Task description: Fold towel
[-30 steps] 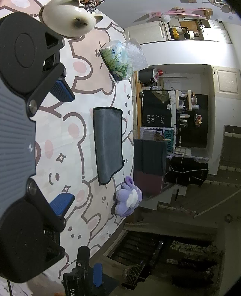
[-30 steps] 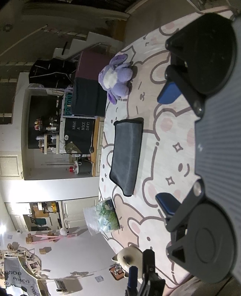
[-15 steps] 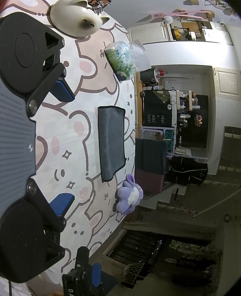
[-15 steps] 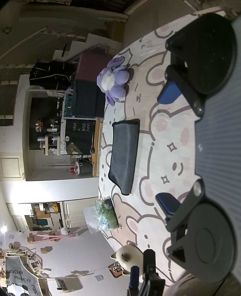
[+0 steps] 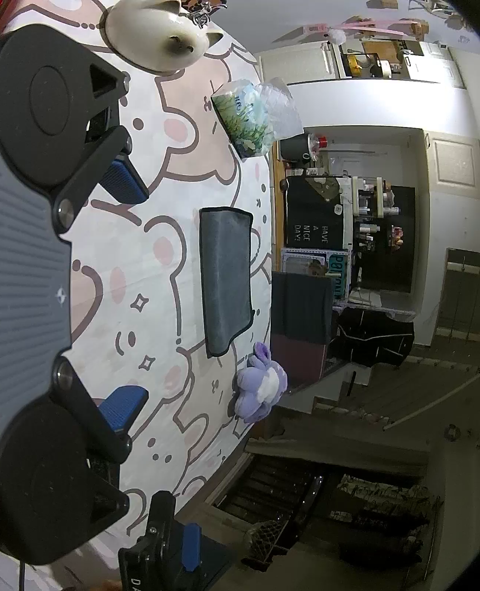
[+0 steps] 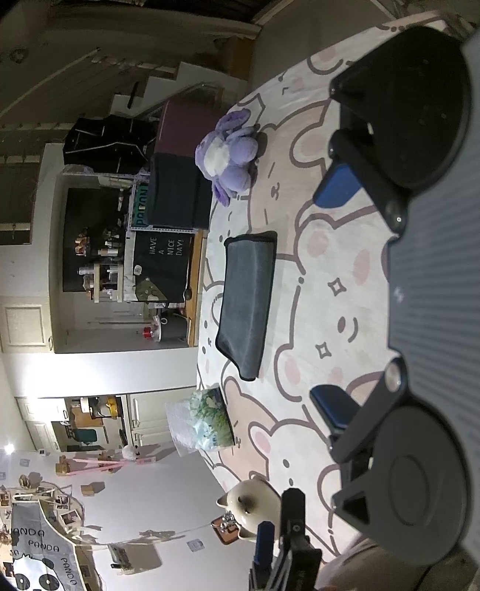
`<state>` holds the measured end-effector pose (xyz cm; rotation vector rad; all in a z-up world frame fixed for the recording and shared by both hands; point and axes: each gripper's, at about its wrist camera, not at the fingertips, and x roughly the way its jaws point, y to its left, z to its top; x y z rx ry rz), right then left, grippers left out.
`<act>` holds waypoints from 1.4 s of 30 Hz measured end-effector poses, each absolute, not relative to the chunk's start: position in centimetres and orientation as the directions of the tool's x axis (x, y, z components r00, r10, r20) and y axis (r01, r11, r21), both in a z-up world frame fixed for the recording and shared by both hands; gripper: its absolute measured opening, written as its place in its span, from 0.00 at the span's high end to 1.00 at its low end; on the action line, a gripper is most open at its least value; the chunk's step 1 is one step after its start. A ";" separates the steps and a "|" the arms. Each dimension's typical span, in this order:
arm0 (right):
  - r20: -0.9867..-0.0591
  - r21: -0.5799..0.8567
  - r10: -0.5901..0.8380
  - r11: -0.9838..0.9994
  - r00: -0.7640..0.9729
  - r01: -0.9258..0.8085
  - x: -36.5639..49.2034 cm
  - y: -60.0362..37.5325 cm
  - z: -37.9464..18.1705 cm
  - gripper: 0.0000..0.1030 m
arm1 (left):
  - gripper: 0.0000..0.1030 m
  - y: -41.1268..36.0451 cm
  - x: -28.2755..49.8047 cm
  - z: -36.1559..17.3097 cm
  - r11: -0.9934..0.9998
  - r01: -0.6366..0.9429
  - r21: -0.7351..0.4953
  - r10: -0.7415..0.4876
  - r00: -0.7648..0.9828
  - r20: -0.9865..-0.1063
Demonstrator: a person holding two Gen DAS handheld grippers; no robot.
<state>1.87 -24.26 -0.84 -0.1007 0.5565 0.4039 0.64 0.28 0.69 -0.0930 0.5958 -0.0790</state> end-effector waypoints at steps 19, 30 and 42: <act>-0.531 0.024 0.355 0.914 0.769 -0.405 2.0 -24.1 -1.1 0.00 | 0.00 0.1 0.5 0.6 0.992 0.043 -0.115 -0.100 0.826 -0.555; -0.527 0.025 0.356 0.914 0.771 -0.405 1.8 -24.0 -1.1 0.00 | 0.00 0.1 0.5 0.5 0.992 0.044 -0.115 -0.101 0.826 -0.554; -0.524 0.030 0.361 0.913 0.771 -0.407 1.7 -24.0 -1.1 0.00 | 0.00 0.1 0.4 0.5 0.992 0.043 -0.117 -0.101 0.826 -0.554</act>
